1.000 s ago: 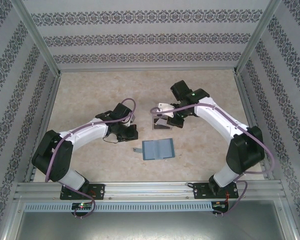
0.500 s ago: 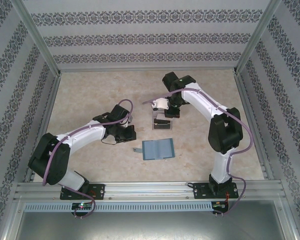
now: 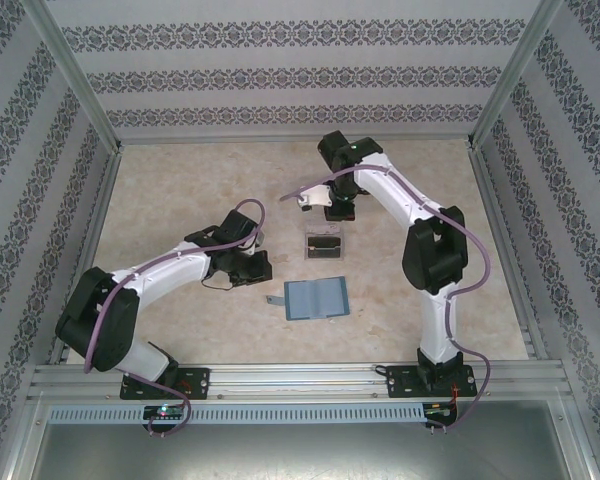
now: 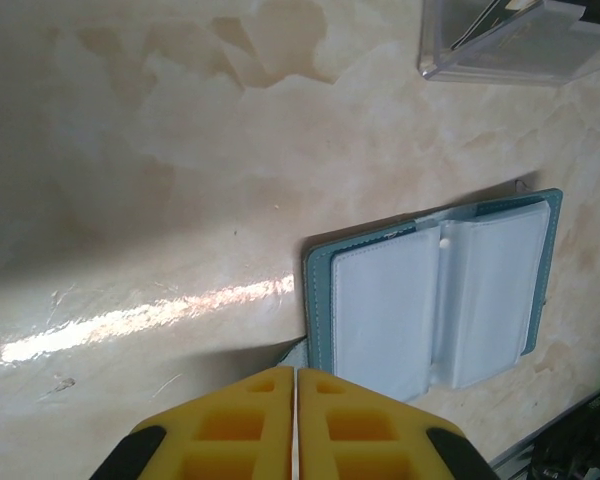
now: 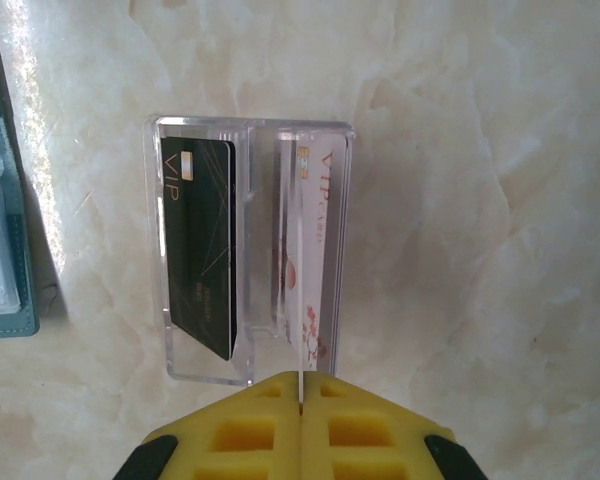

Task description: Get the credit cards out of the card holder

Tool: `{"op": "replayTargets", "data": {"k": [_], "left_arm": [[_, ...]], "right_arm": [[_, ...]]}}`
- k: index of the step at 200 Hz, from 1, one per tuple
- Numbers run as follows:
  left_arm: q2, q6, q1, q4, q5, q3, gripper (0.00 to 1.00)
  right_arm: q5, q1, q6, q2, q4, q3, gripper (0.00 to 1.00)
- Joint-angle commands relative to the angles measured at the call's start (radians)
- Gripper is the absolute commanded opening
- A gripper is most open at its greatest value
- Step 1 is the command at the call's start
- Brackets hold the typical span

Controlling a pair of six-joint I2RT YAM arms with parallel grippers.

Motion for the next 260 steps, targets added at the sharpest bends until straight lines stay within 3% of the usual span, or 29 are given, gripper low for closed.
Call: {"op": "replayTargets", "data": {"k": [1, 91, 123, 165, 187, 219, 228, 243, 246, 260], "left_arm": [[-0.036, -0.013, 0.014, 0.013, -0.018, -0.012, 0.10], [-0.045, -0.018, 0.016, 0.013, -0.022, -0.027, 0.10], [-0.043, -0.015, 0.018, 0.012, -0.022, -0.025, 0.10], [-0.045, 0.002, 0.042, -0.001, -0.030, -0.011, 0.11], [-0.036, 0.016, 0.055, -0.005, -0.028, 0.001, 0.11], [-0.018, 0.038, 0.070, -0.007, -0.037, 0.017, 0.15], [-0.013, 0.046, 0.076, -0.008, -0.046, 0.022, 0.20], [-0.010, 0.063, 0.083, -0.018, -0.078, 0.033, 0.33], [-0.009, 0.065, 0.085, -0.019, -0.085, 0.034, 0.39], [0.002, 0.077, 0.100, -0.017, -0.102, 0.045, 0.60]], "right_arm": [[-0.020, 0.000, -0.034, 0.040, -0.069, 0.053, 0.00], [-0.062, 0.017, -0.026, 0.130, -0.113, 0.081, 0.00], [-0.030, 0.016, -0.009, 0.132, -0.084, 0.085, 0.20], [0.004, 0.002, 0.033, 0.057, -0.006, 0.057, 0.22], [0.051, -0.002, 0.056, -0.004, 0.097, -0.019, 0.28], [0.070, -0.013, 0.086, -0.087, 0.189, -0.125, 0.43], [0.066, -0.018, 0.098, -0.111, 0.211, -0.160, 0.54], [0.065, -0.029, 0.121, -0.156, 0.260, -0.228, 0.82], [0.065, -0.031, 0.126, -0.166, 0.270, -0.243, 0.95], [0.057, -0.043, 0.149, -0.211, 0.318, -0.315, 0.98]]}}
